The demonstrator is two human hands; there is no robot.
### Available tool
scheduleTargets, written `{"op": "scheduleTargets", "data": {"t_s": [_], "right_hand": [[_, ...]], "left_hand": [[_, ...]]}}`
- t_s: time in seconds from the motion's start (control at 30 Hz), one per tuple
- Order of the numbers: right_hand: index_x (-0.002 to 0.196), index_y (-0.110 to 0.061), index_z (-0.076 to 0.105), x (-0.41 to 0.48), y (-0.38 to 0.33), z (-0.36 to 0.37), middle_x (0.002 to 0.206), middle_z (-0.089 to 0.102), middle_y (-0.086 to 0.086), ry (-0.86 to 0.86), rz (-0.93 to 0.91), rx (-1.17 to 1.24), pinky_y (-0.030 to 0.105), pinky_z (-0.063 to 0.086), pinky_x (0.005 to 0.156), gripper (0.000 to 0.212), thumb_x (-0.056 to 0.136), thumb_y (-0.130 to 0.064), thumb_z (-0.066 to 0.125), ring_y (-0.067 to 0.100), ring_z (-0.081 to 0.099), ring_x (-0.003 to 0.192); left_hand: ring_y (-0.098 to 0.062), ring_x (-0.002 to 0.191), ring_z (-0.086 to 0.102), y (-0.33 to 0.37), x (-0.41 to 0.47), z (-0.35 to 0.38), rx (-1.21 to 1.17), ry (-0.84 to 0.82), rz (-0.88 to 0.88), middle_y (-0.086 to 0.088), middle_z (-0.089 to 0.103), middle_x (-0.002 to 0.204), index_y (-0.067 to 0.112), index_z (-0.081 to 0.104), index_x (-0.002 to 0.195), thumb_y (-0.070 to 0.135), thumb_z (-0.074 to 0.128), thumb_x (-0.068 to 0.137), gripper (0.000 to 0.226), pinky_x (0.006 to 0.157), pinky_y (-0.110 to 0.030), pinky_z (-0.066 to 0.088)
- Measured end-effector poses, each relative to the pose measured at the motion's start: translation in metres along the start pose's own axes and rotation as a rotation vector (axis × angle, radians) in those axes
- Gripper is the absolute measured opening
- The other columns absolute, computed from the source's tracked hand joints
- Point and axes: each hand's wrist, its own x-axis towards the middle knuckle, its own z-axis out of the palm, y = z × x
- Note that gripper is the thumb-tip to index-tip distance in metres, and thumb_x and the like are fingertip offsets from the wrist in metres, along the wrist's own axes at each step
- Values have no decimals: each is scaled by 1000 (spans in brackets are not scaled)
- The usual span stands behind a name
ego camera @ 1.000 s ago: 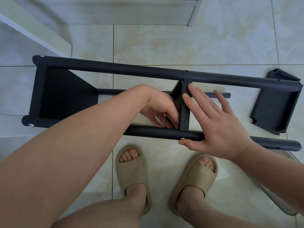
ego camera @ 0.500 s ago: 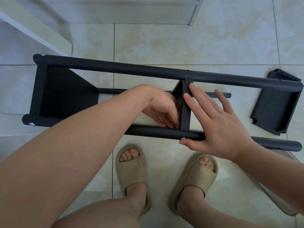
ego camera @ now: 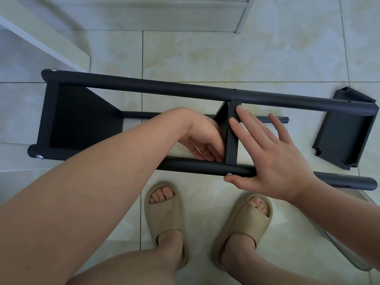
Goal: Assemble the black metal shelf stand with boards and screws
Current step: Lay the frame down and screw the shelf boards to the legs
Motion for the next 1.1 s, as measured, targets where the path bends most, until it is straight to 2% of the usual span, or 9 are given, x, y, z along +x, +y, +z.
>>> {"op": "scheduleTargets", "data": {"t_s": [0.1,0.3,0.47,0.63,0.7,0.83,0.97,1.1], "right_hand": [[156,-7,32,0,0,0,166,21,13,0,0,0,60,23,119,101,86,-77,48,26,33,150],[157,-8,30,0,1,1,167,19,13,-3,-5,-2,59,21,120,101,86,-78,46,26,32,150],[157,-8,31,0,0,0,166,20,13,-1,0,5,60,22,120,100,87,-78,46,26,32,150],[157,-7,31,0,0,0,166,20,13,-9,0,6,61,23,119,100,87,-77,47,26,30,151],[156,-6,32,0,0,0,166,20,13,-10,1,4,62,24,118,101,87,-77,48,26,30,151],[156,-6,32,0,0,0,166,20,13,-7,3,6,62,24,118,101,86,-77,48,27,31,150],[156,-6,32,0,0,-1,166,20,13,-9,5,4,61,23,119,101,86,-77,47,26,31,150],[157,-7,31,0,0,0,166,19,13,-10,2,1,61,23,119,101,87,-78,46,26,30,151]], "left_hand": [[-11,81,65,0,2,0,-2,32,0,3,73,88,16,73,101,14,67,91,11,90,-31,51],[-14,90,63,-1,1,1,-25,26,16,-1,71,99,12,71,108,9,65,92,17,99,-33,49],[-14,92,65,-2,-1,0,-85,1,46,0,70,100,17,71,98,4,64,91,16,103,-35,47],[-15,101,67,-4,-1,-2,-95,9,27,0,73,106,18,73,103,12,66,91,15,103,-39,48],[-15,97,69,-5,-1,-2,-78,6,10,0,75,105,19,75,100,17,67,91,12,98,-37,52],[-12,77,65,-2,1,1,-52,14,7,3,72,84,16,74,93,12,67,91,8,82,-28,53],[-13,76,60,-2,3,1,-53,33,10,0,68,83,10,70,102,9,66,91,12,85,-29,50],[-16,79,64,-3,3,2,-112,12,29,-8,69,93,7,70,99,3,63,92,11,92,-32,51]]}}
